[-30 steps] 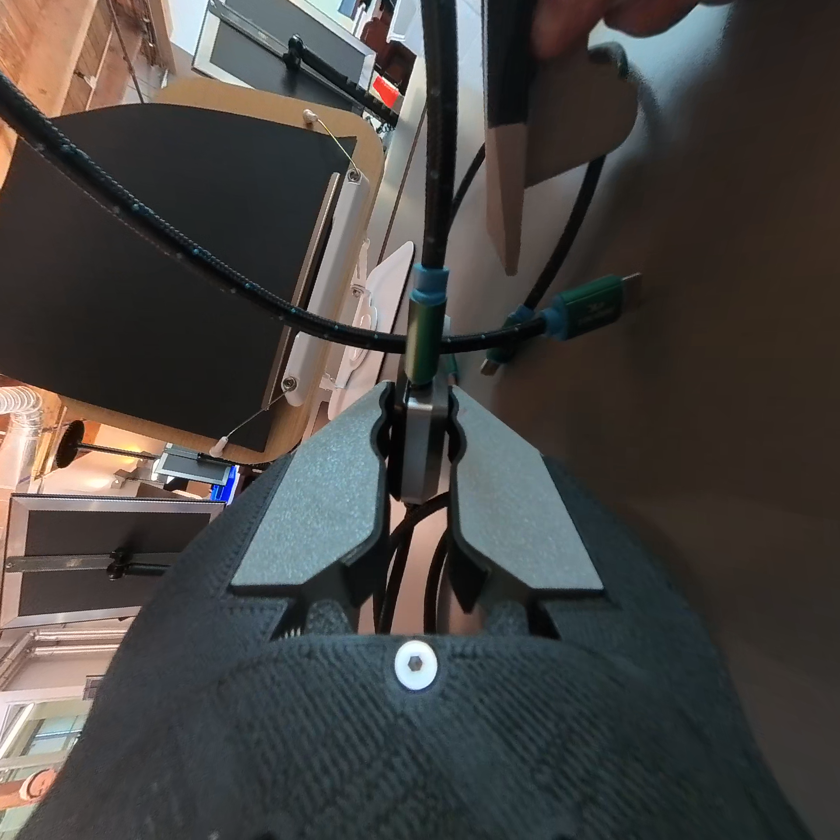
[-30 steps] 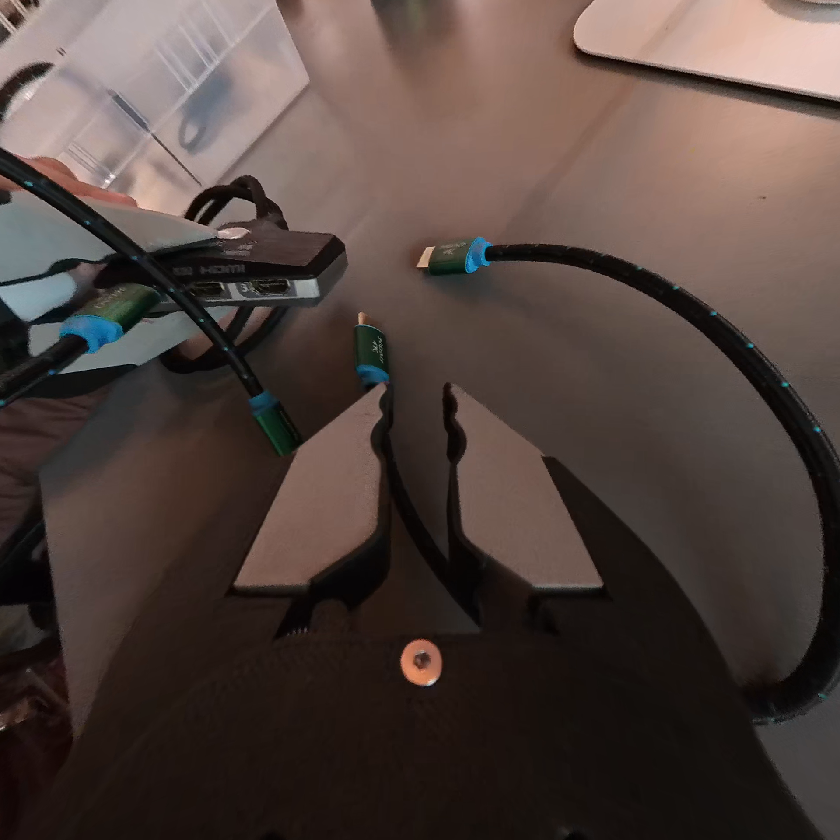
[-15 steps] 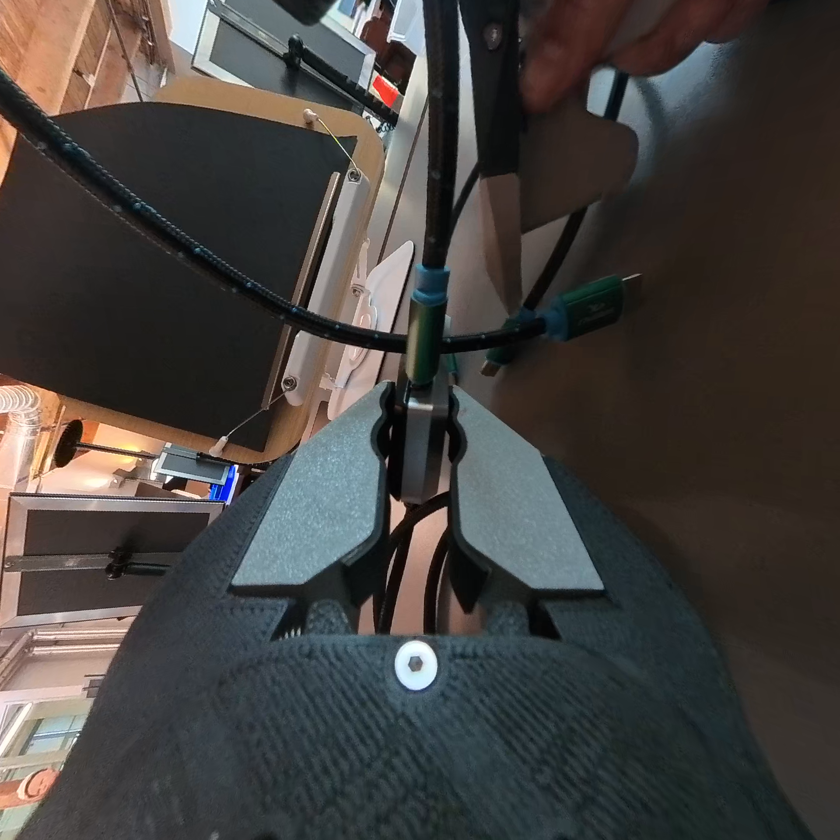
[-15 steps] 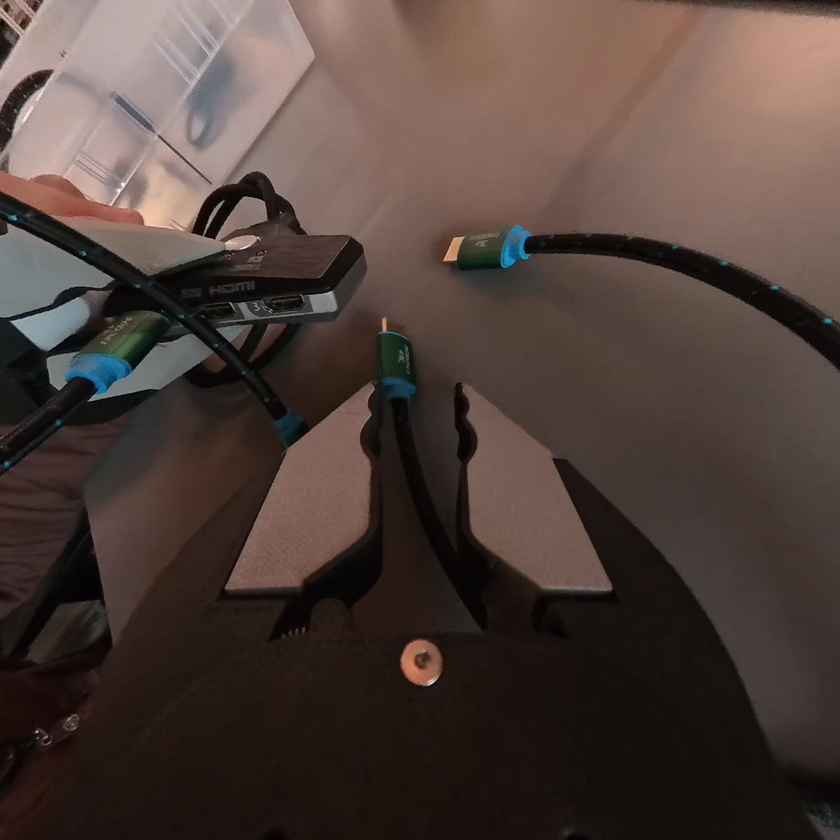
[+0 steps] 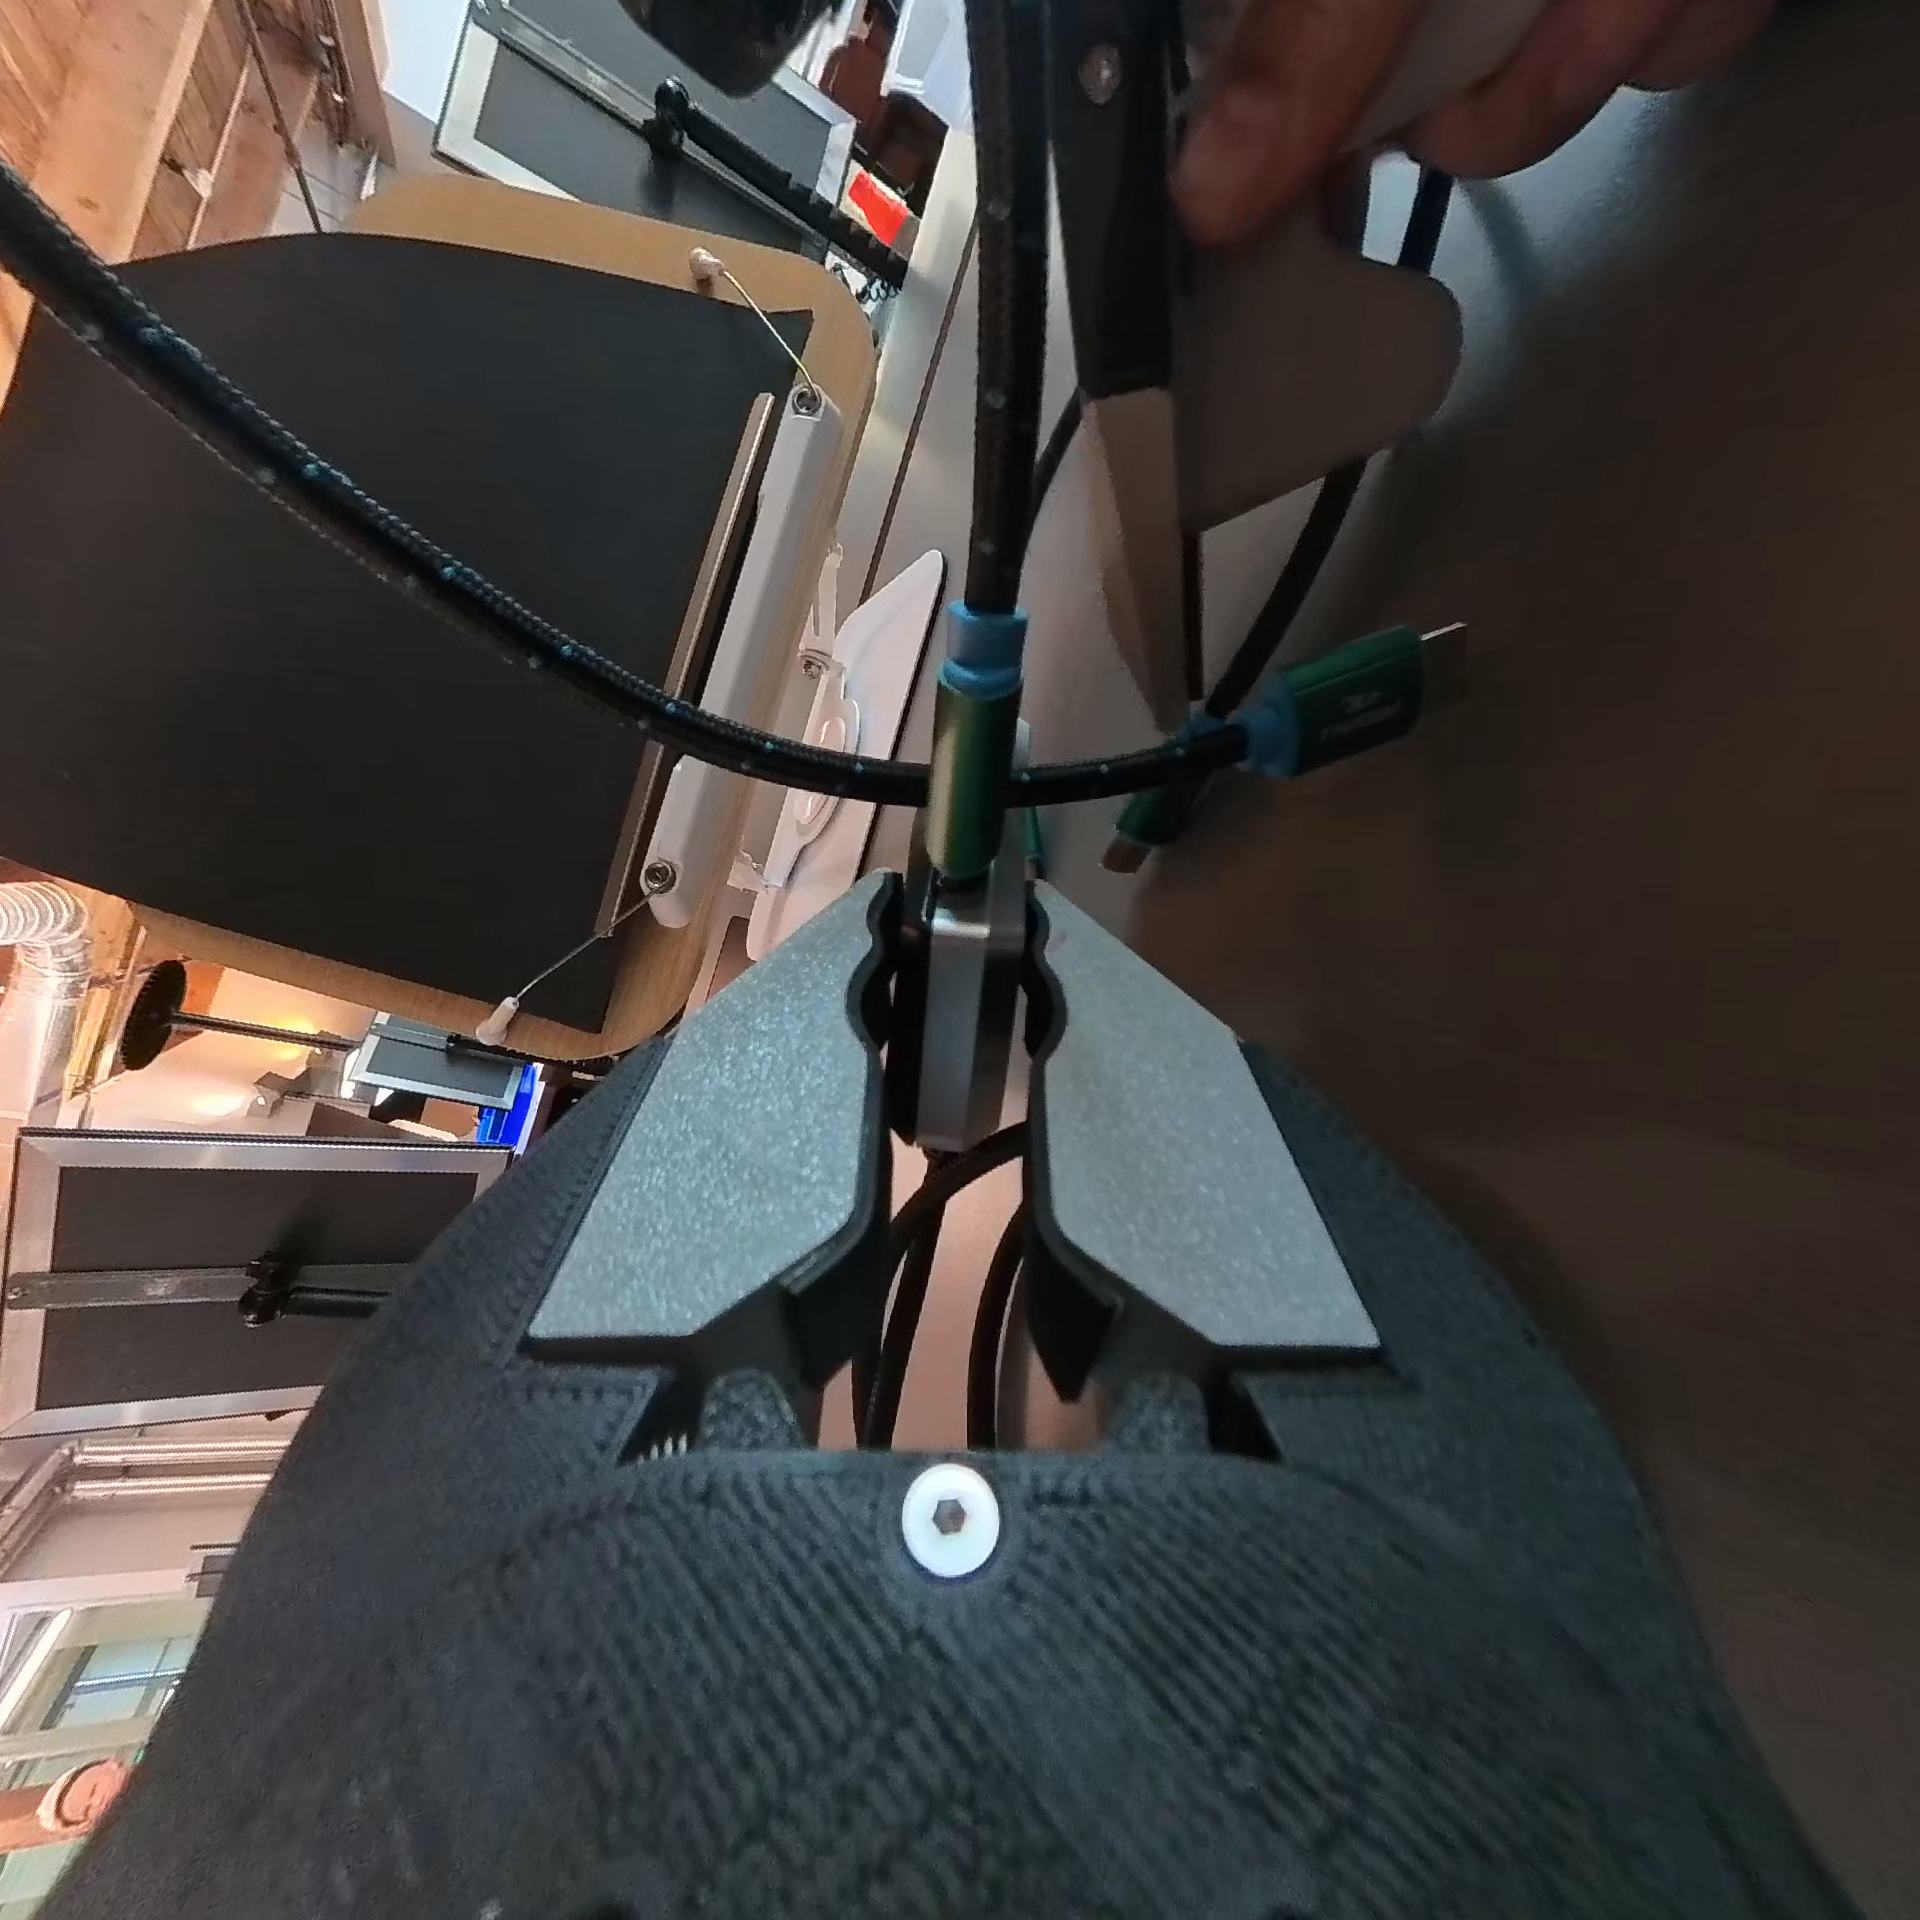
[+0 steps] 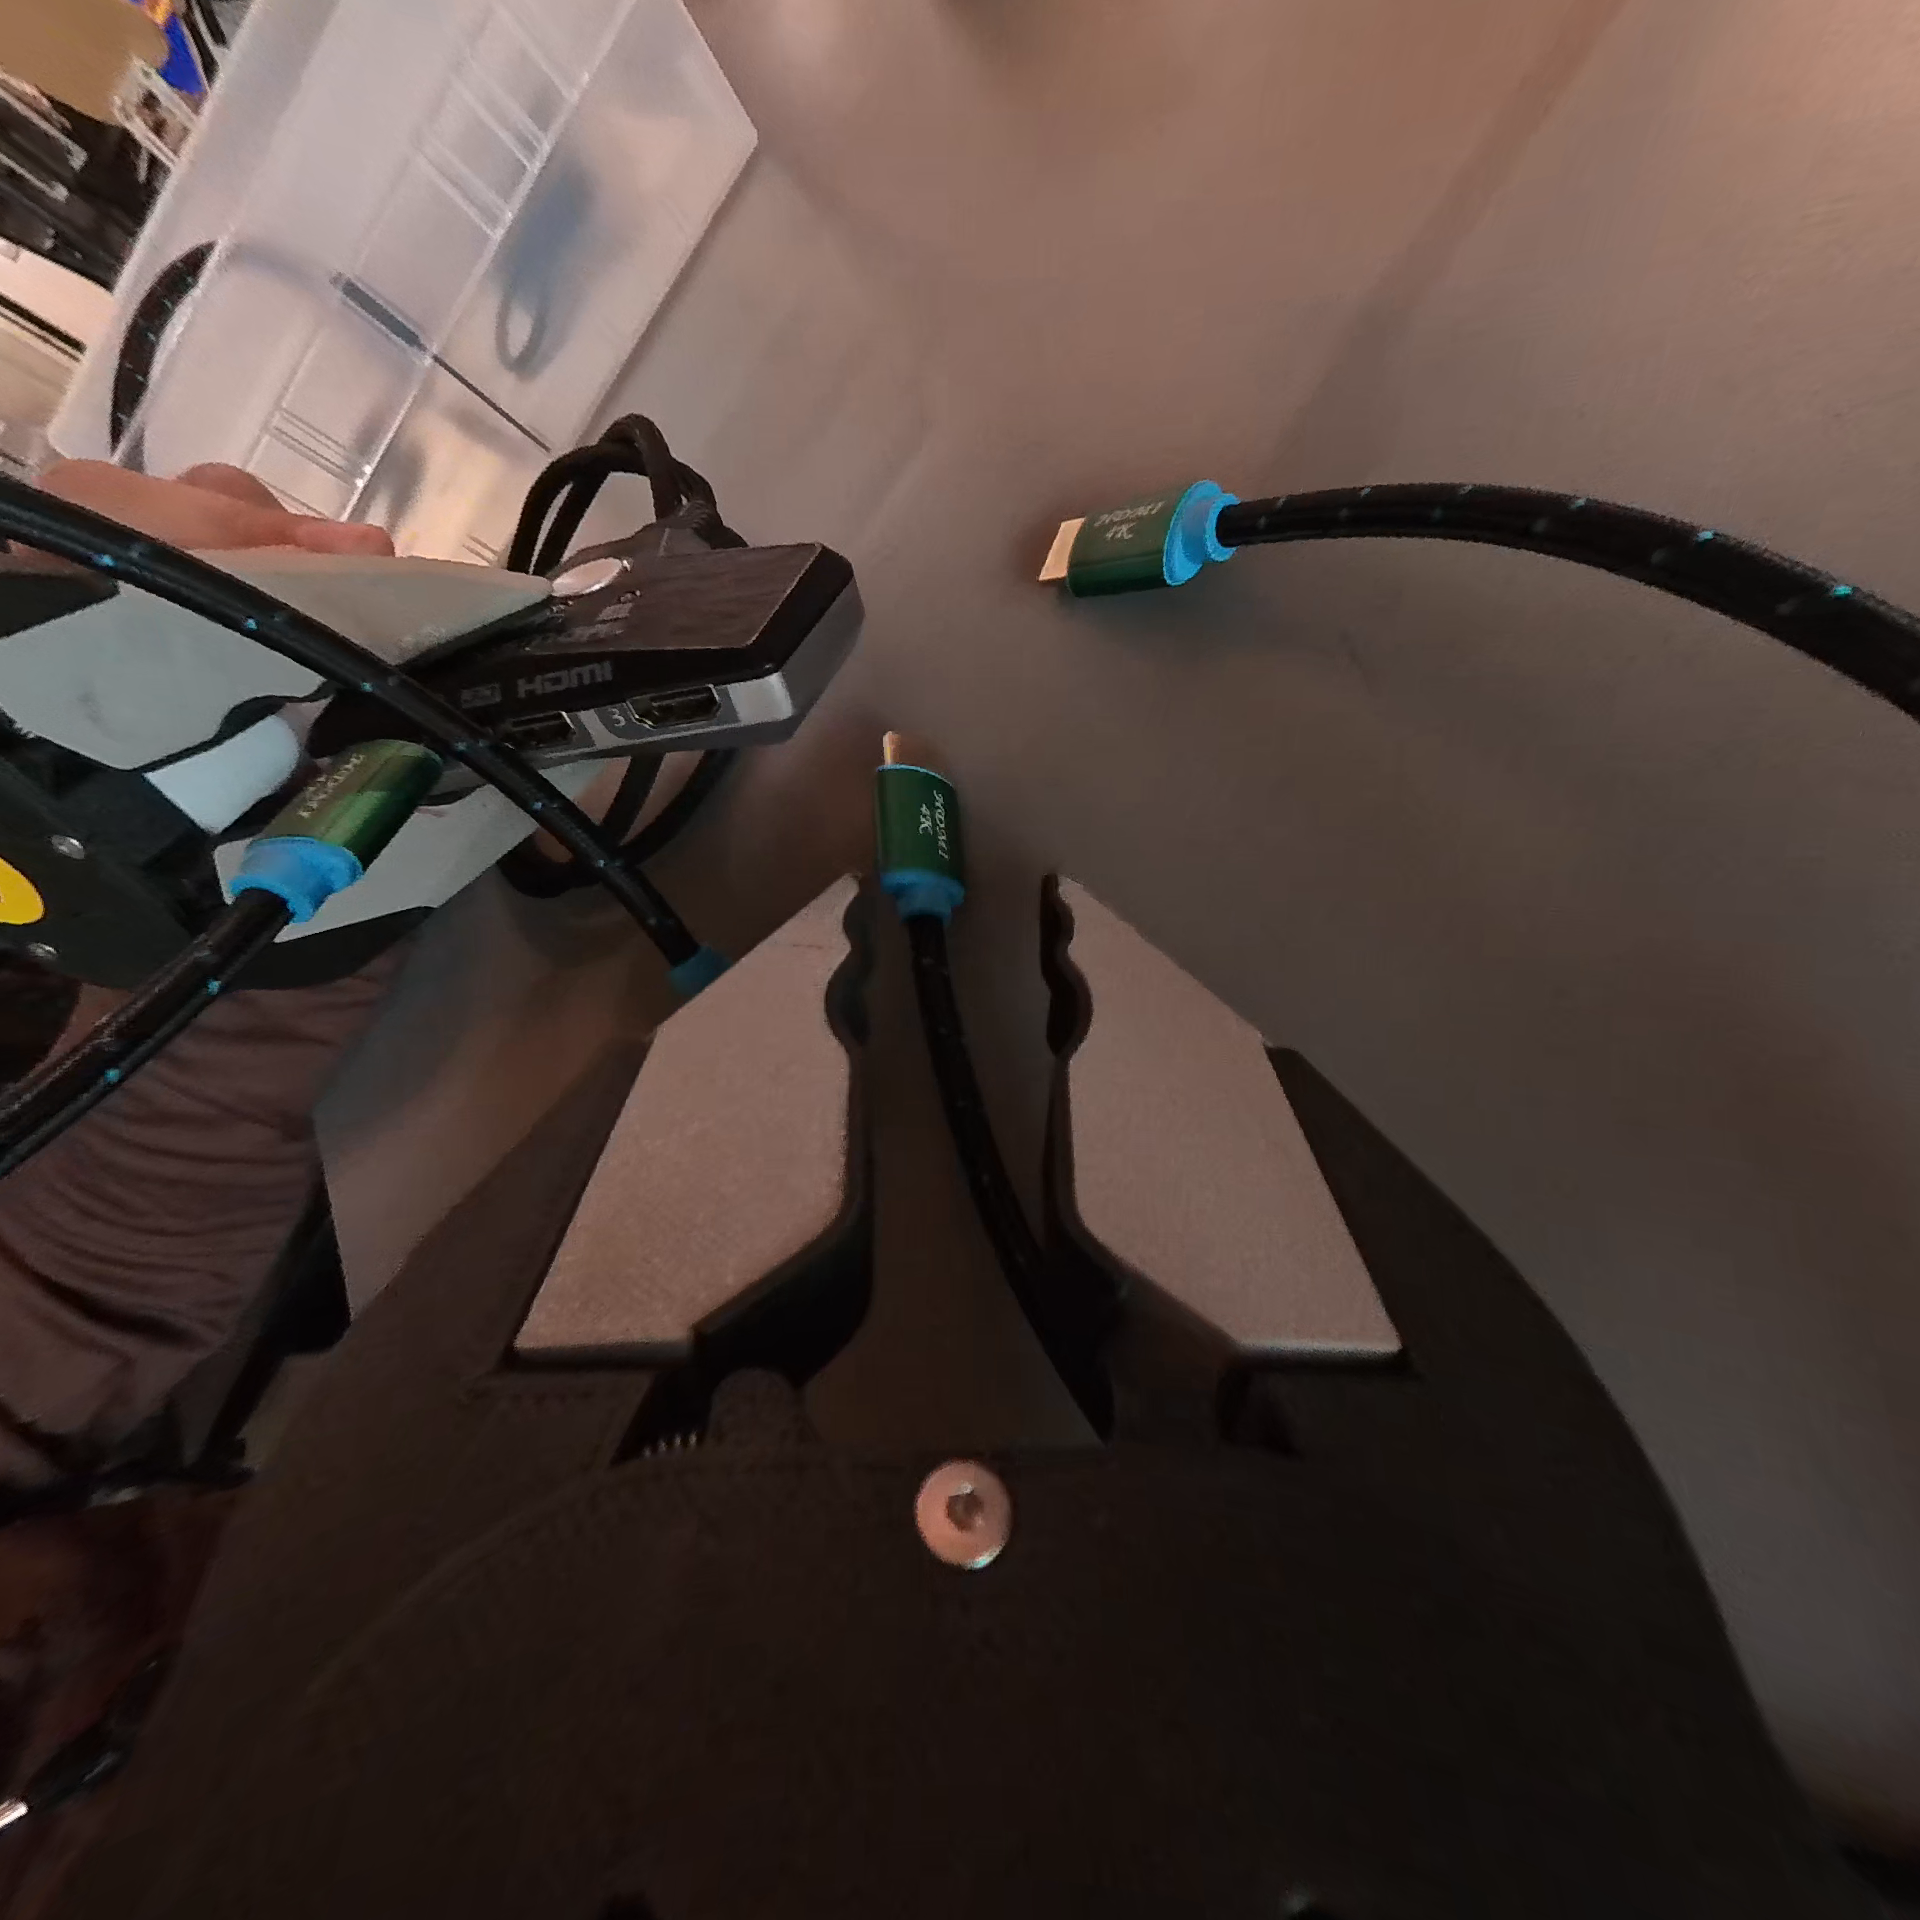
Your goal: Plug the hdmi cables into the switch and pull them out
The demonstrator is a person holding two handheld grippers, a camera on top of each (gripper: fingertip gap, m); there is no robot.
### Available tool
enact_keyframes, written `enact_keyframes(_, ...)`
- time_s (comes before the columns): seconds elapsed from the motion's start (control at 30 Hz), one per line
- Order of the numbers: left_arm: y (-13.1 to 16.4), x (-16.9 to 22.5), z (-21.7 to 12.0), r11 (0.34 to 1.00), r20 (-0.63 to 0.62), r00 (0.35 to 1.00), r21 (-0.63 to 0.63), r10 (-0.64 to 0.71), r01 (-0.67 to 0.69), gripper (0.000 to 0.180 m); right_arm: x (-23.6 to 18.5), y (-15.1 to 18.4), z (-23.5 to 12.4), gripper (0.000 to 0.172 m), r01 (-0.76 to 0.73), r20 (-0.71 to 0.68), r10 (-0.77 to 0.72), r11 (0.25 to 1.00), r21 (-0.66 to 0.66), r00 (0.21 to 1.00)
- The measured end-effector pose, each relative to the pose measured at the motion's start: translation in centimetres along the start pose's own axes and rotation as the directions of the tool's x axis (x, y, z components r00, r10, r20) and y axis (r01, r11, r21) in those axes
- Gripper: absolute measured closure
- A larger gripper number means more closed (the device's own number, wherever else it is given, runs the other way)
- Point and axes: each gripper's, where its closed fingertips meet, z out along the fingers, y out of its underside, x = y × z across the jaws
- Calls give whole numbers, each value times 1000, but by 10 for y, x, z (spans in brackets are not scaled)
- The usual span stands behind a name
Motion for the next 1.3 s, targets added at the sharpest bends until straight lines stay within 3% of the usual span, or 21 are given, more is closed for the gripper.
enact_keyframes(0.2, 0, 0, -1, 1000, 1, 1000, 1, 0, 0, 161, -7, 0, -3, 144, 17, 15, -17, 1000, -5, 1000)
enact_keyframes(0.33, 0, 0, -1, 1000, 0, 1000, 0, 0, 0, 161, -9, 3, -3, 154, 19, 23, -18, 1000, -21, 1000)
enact_keyframes(0.5, 0, -1, -1, 1000, 4, 1000, 2, 2, -2, 161, -16, 10, -2, 146, 18, 58, -15, 998, -64, 998)
enact_keyframes(0.77, -6, 12, -4, 999, -72, 997, 31, 21, -19, 161, -18, 19, 0, 152, 46, 32, -42, 993, -113, 999)
enact_keyframes(1.3, -4, 11, -3, 999, -63, 998, 22, 30, -29, 161, -22, 16, 4, 165, 42, 88, -35, 996, -78, 996)
